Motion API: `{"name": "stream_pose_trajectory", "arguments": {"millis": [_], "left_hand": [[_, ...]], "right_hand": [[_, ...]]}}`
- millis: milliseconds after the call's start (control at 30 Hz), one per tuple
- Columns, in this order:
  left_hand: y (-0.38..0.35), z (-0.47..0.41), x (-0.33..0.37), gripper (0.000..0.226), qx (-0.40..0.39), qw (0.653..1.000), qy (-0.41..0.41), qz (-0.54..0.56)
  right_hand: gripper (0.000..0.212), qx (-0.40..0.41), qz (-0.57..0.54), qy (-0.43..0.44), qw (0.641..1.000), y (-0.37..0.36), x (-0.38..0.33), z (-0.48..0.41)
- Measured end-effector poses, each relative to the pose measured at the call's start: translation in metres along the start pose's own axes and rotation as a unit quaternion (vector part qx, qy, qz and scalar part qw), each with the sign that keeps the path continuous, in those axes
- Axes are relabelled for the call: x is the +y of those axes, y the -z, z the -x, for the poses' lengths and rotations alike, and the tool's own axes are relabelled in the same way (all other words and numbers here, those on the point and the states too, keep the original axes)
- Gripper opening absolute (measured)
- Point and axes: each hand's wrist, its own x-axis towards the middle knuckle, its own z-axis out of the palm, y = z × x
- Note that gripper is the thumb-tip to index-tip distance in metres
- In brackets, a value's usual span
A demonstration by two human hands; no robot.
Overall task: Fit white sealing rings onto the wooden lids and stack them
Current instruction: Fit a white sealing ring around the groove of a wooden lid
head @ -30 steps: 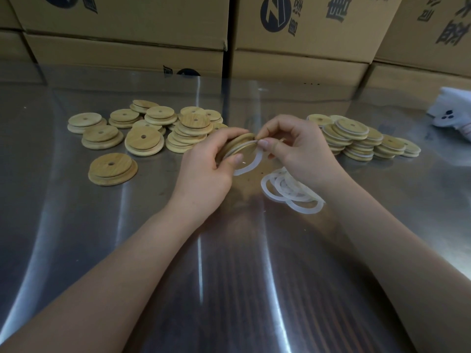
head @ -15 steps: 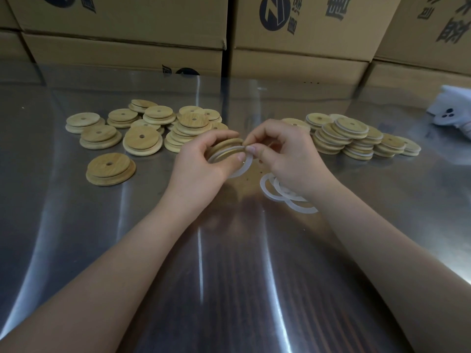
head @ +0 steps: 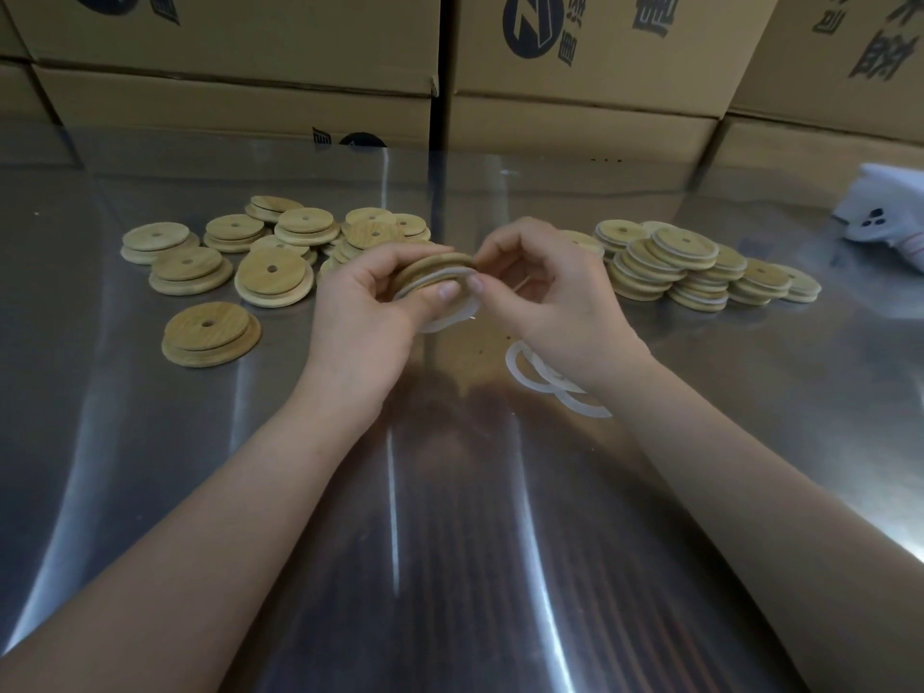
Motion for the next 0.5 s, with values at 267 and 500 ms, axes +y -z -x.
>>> {"name": "stream_pose_trajectory", "arguments": {"millis": [267,500], "left_hand": [[-0.0010,0.0020,0.0015,0.026,-0.004,1.000,-0.012,-0.014],[-0.0006,0.0017,0.0038,0.027,-0.018,0.999,-0.025,-0.031]], "right_hand": [[0.002,0.021,0.044,0.012,0.999,-0.0001,0.0022,-0.0003],[0.002,0.013,0.090,0.034,0.995,0.0061,0.0037,-0.0006]]}}
